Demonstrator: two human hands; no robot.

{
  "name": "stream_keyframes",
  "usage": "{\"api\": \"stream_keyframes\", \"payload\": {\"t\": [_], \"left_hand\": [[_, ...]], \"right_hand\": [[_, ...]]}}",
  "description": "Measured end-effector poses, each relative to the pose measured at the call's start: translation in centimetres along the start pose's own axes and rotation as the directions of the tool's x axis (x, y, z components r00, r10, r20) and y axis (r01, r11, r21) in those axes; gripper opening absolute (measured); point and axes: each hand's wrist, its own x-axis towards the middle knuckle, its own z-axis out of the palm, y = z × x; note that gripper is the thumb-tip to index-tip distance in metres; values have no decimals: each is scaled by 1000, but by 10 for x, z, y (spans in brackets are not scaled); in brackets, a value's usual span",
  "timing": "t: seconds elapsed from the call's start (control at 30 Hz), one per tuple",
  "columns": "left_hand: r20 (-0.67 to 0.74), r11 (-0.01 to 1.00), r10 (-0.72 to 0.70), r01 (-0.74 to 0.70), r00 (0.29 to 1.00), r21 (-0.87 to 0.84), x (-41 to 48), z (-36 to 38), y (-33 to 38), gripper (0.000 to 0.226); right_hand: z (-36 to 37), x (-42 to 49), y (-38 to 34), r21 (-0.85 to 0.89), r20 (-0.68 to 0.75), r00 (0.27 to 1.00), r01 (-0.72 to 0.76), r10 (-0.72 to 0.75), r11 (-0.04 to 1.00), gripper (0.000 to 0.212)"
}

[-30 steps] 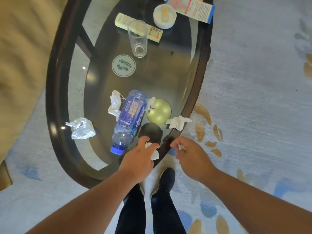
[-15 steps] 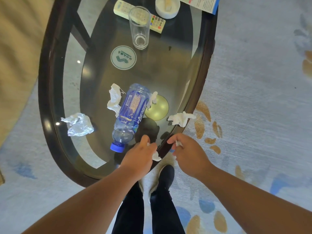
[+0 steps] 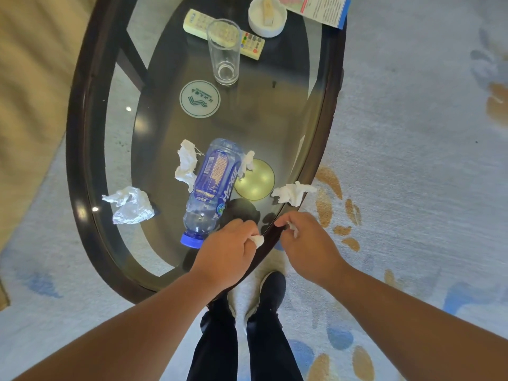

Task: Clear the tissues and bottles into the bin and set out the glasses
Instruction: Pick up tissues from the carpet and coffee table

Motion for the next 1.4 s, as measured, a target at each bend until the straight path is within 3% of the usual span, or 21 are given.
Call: {"api": "stream_keyframes", "payload": {"t": [0.07,0.2,0.3,0.63,0.87,1.0,1.23,1.4], "left_hand": [[-50,999,5,-7,999,-40,2,-4,7,2],[-104,999,11,-16,994,-43,7,-6,14,22],[-124,998,25,-32,992,-51,8,-7,14,26],[-124,996,7,-18,992,-89,13,-11,13,7],[-114,992,11,-26,993,-125,12,-19,12,6],[-138,991,34,-52,990,-124,10,-26,12,4],[-231,990,15,-48,973,-136,7,-49,16,7],[-221,984,-55,16,974,-175,-1,-73,15,12]], "right_hand": [[-4,5,-1,-53,-73,997,7,-11,999,20],[-12,22,-5,-158,-322,945,3,-54,987,47],[-18,41,-7,-226,-400,912,-5,-88,974,59],[-1,75,7,-421,-248,964,-16,-99,907,59],[11,83,7,-470,-138,990,-61,-5,881,14],[8,82,-5,-409,-145,989,-88,31,908,15],[5,70,-47,-402,-215,971,11,-106,916,18],[-2,54,-78,-335,-168,978,59,-121,940,30]]}}
